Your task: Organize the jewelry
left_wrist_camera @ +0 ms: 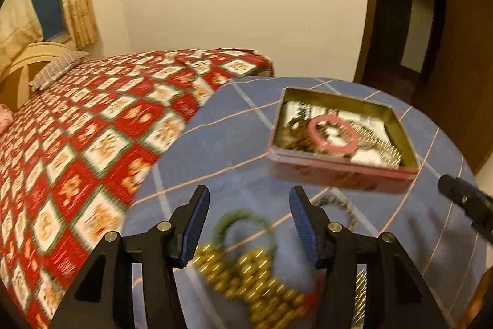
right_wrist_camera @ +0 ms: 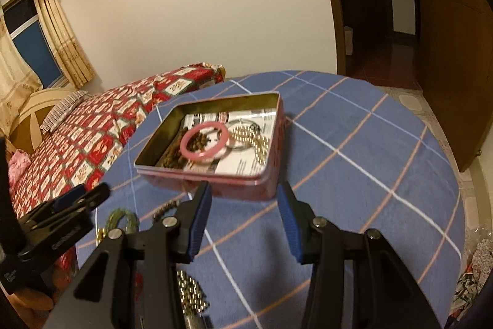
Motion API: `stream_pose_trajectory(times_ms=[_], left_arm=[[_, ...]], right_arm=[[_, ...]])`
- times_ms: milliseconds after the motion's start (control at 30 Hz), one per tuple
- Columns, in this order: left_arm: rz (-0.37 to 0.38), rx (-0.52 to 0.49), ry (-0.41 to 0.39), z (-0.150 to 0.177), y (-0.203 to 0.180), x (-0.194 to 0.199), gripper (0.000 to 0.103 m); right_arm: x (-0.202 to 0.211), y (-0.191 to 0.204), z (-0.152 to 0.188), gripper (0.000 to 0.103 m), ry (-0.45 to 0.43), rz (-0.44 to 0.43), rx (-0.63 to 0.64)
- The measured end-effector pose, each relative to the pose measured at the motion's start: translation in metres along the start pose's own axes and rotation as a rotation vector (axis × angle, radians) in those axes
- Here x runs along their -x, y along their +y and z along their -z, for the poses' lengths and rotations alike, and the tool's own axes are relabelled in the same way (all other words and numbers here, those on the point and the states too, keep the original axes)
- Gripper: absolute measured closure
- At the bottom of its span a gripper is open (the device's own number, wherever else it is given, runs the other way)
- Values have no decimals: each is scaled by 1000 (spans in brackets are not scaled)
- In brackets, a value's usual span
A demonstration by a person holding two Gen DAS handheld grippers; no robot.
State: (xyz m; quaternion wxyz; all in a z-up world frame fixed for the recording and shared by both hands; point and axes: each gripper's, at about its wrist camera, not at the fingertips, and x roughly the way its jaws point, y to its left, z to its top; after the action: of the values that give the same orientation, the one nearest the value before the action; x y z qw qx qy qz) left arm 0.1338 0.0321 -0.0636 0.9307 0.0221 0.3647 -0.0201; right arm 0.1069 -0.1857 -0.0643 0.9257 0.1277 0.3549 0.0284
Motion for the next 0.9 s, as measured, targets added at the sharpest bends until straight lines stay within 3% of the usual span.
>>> stream_pose_trajectory(times_ms=[367,667,833,900], left_arm=[[-21,44,5,51,48,22,48],[46,-15,-2,61,37,30,48],[101,-79,-24,64,26,39,48],[128,-95,-24,64,23,41,48]], right_arm=[[8,13,33,54,51,-28,62],[-11,44,60,54,179,-93,160],[-30,60,77,54,269,-82,233],[-30,66,80,54,264,-57,285]])
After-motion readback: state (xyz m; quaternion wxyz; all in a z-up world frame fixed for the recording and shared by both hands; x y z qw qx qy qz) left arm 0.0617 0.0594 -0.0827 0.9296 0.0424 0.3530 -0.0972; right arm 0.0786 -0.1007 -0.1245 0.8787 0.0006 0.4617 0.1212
